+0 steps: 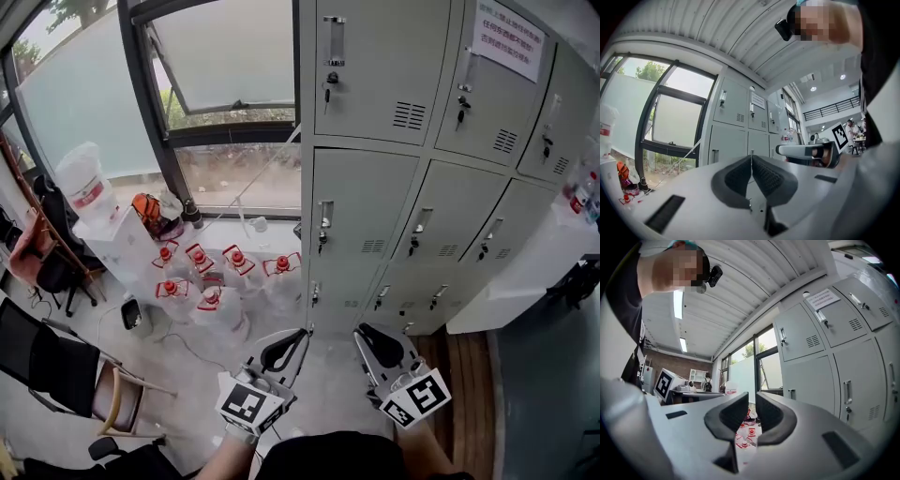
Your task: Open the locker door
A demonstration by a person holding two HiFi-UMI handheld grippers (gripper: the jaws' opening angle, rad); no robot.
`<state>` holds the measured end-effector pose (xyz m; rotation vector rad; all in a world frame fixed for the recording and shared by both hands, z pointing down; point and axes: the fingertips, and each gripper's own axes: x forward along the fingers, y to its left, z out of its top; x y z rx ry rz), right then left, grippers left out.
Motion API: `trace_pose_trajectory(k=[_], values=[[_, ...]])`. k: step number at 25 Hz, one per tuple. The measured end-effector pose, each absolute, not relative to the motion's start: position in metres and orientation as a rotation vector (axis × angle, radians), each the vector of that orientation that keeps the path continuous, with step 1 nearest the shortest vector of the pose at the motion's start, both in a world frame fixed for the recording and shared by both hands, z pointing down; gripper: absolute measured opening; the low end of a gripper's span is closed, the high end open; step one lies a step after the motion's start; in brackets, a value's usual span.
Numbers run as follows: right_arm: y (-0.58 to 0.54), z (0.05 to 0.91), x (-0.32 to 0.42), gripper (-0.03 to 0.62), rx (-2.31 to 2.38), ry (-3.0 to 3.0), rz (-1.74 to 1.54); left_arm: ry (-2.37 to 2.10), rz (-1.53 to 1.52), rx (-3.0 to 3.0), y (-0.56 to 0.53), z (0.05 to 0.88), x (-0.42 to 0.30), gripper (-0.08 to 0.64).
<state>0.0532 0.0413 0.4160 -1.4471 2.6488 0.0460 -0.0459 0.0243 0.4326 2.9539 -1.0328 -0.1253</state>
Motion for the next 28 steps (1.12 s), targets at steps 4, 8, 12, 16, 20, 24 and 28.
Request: trace_pose_trajectory(k=[4, 8, 12, 16, 20, 24, 28], values=[[0.034, 0.421, 0.043, 0.06, -1.495, 2.639, 0.053, -1.02, -0.13, 2.941, 0.014, 0.441, -0.062, 0.023], [0.019, 0.424, 0.041, 0.06, -1.494, 2.639, 0.04, -1.009, -0.107, 2.927, -0.001, 0.447, -0.063, 0.023], [-0.005, 0.426, 0.048, 0.06, -1.483, 2.636, 0.036, -1.012, -0.076, 2.92, -0.024, 0.452, -0.056, 0.023], [-0.039, 0.424, 0.065, 0.06, -1.461, 2.619, 0.017, -1.031, -0.063, 2.937, -0.052, 0.444, -0.04, 0.023], [-0.074, 0.42, 0.083, 0.06, -1.408, 2.621, -0.007, -1.08, -0.051, 2.937, -0.084, 0.437, -0.023, 0.023], [-0.105, 0.415, 0.101, 0.06, -1.351, 2.634, -0.015, -1.122, -0.044, 2.933, -0.111, 0.433, -0.002, 0.023], [-0.131, 0.411, 0.121, 0.06, -1.304, 2.64, -0.016, -1.155, -0.037, 2.941, -0.134, 0.429, 0.021, 0.023]])
